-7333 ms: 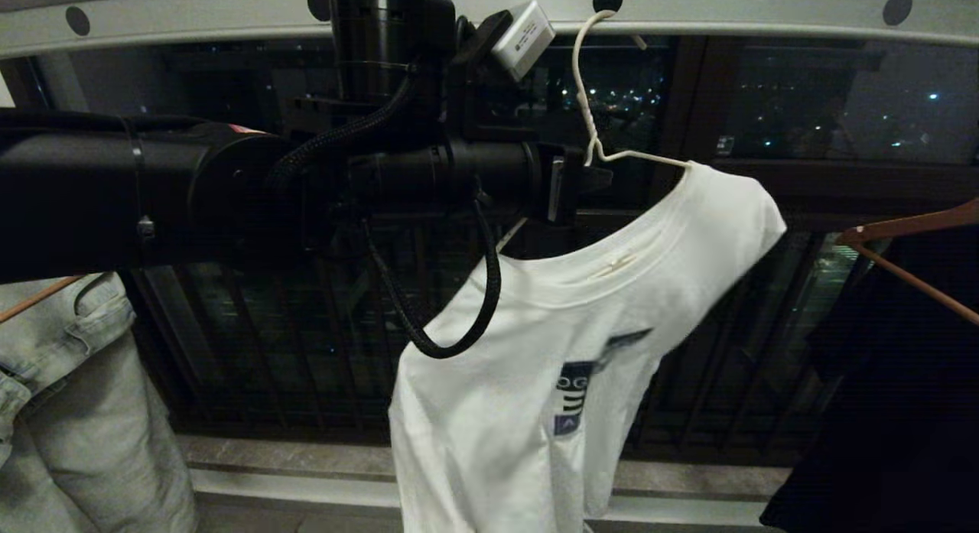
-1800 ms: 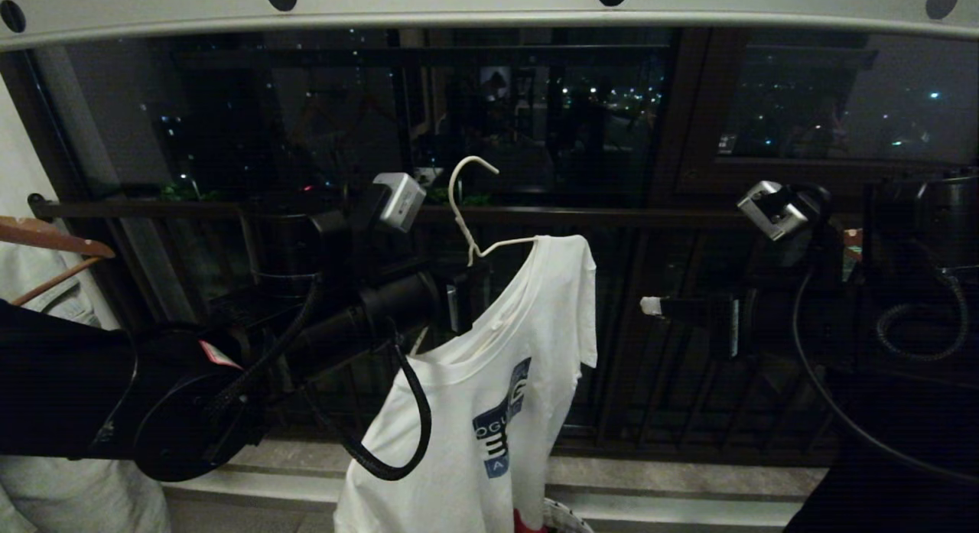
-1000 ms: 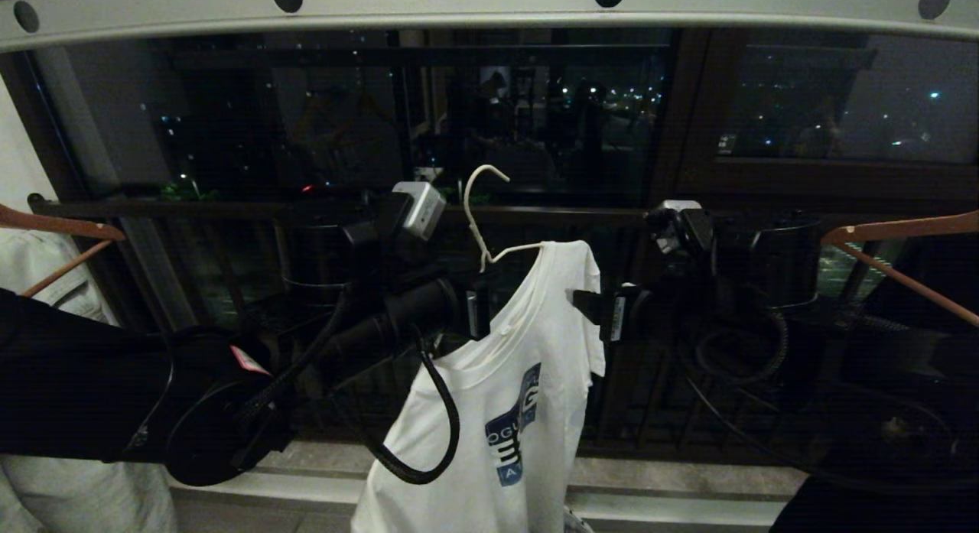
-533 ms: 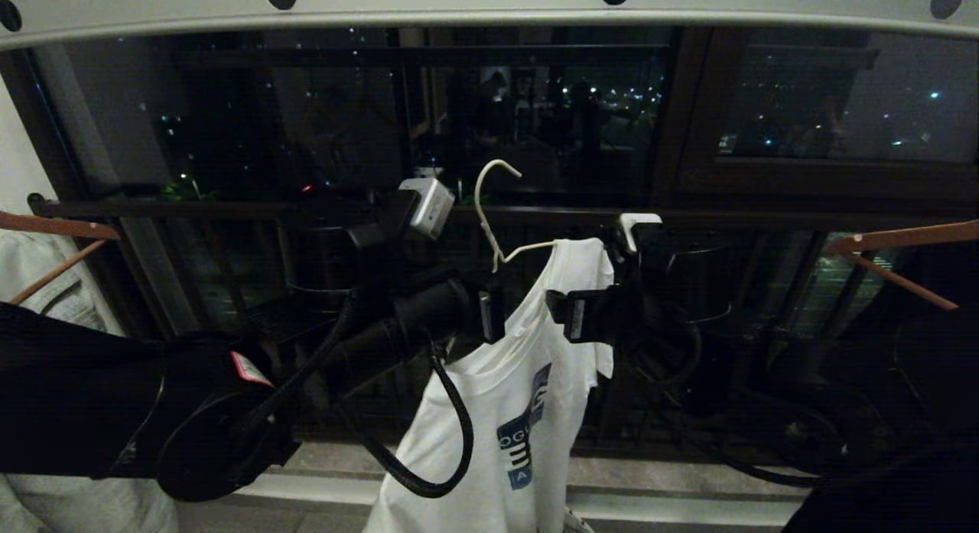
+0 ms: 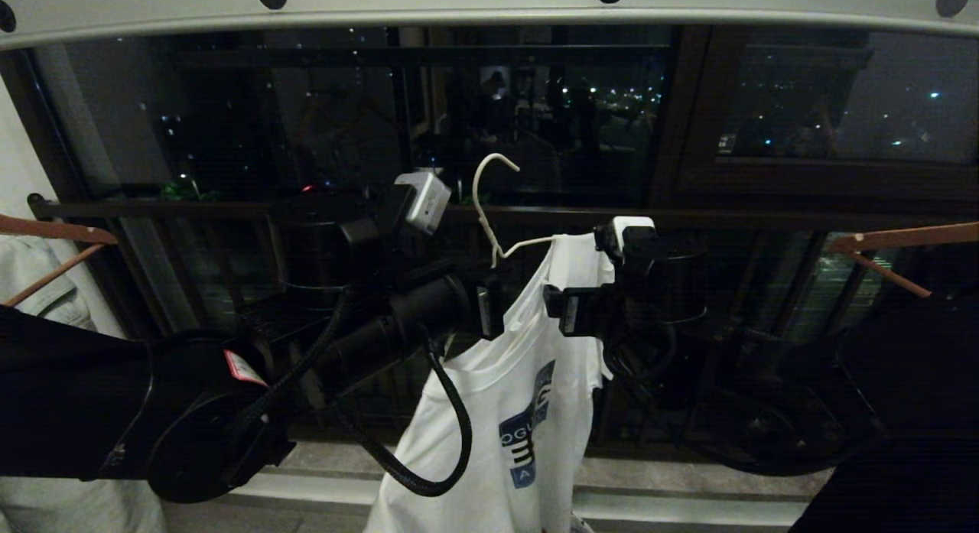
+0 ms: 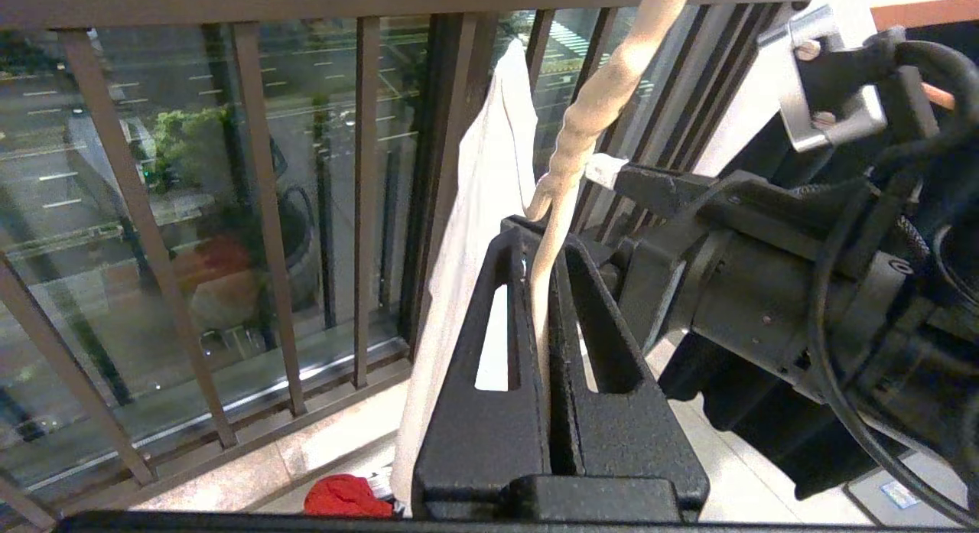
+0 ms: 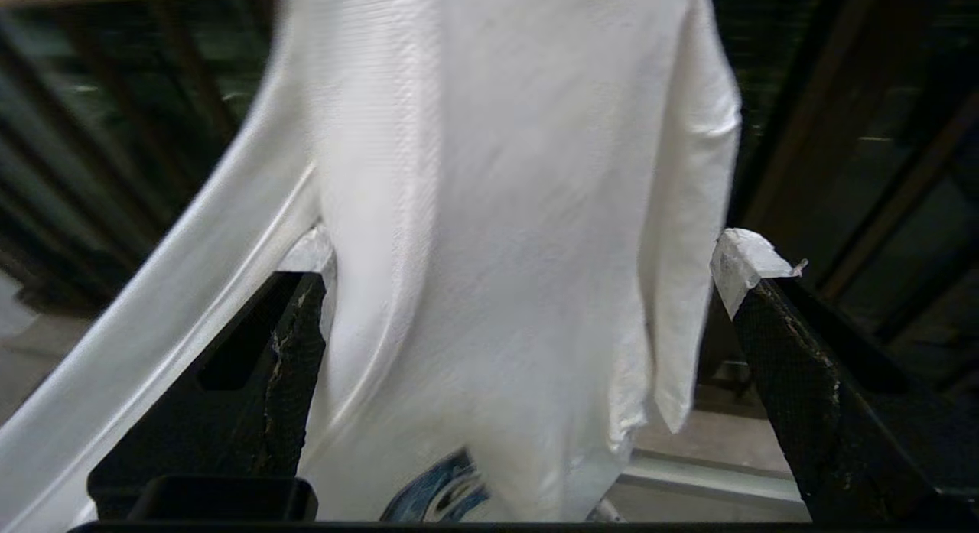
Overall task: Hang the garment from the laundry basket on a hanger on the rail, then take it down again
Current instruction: Take the clothes off the clothes rack
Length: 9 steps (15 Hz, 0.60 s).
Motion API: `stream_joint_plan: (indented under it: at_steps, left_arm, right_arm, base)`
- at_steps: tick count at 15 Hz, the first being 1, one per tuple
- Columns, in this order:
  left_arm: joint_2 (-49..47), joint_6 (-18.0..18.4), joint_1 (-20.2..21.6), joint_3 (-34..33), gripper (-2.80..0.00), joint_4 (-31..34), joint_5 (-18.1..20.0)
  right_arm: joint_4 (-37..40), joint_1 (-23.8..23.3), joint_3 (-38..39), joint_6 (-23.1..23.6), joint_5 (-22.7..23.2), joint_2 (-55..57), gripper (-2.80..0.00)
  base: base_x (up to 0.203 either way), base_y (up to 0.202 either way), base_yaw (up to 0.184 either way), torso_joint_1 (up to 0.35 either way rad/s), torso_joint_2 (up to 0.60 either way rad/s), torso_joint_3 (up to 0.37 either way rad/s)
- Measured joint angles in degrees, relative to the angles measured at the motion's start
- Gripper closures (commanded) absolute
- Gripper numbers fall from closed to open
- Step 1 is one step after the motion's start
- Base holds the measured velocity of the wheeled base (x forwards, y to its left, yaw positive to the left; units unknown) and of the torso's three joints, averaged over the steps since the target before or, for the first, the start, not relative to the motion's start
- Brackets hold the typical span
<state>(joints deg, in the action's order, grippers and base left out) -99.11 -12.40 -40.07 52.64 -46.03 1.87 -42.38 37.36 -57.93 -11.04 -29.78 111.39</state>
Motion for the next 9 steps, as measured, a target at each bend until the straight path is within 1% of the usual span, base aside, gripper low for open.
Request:
stream_joint_plan:
  at_steps: [3, 4, 9]
  left_arm:
    - [0.27, 0.01, 0.0, 0.0, 0.0, -0.02, -0.05]
    - [0.24, 0.03, 0.0, 0.0, 0.0, -0.02, -0.09]
    - [-0.37, 0.27, 0.07, 0.0, 0.0, -0.03, -0.2]
  right_arm:
    - [-0.01, -1.65, -1.04, 0.17, -0.62, 0.54, -2.8]
    - [-0.05, -1.92, -1.13, 0.15, -0.65, 0.51, 0.0]
    - [-0.31, -2.08, -1.07, 0.11, -0.63, -0.02, 0.0]
  base:
    - [0.0, 0.0, 0.0, 0.0, 0.0, 0.0]
    - [0.0, 0.0, 0.0, 0.0, 0.0, 0.0]
    - [0.0, 0.0, 0.0, 0.0, 0.0, 0.0]
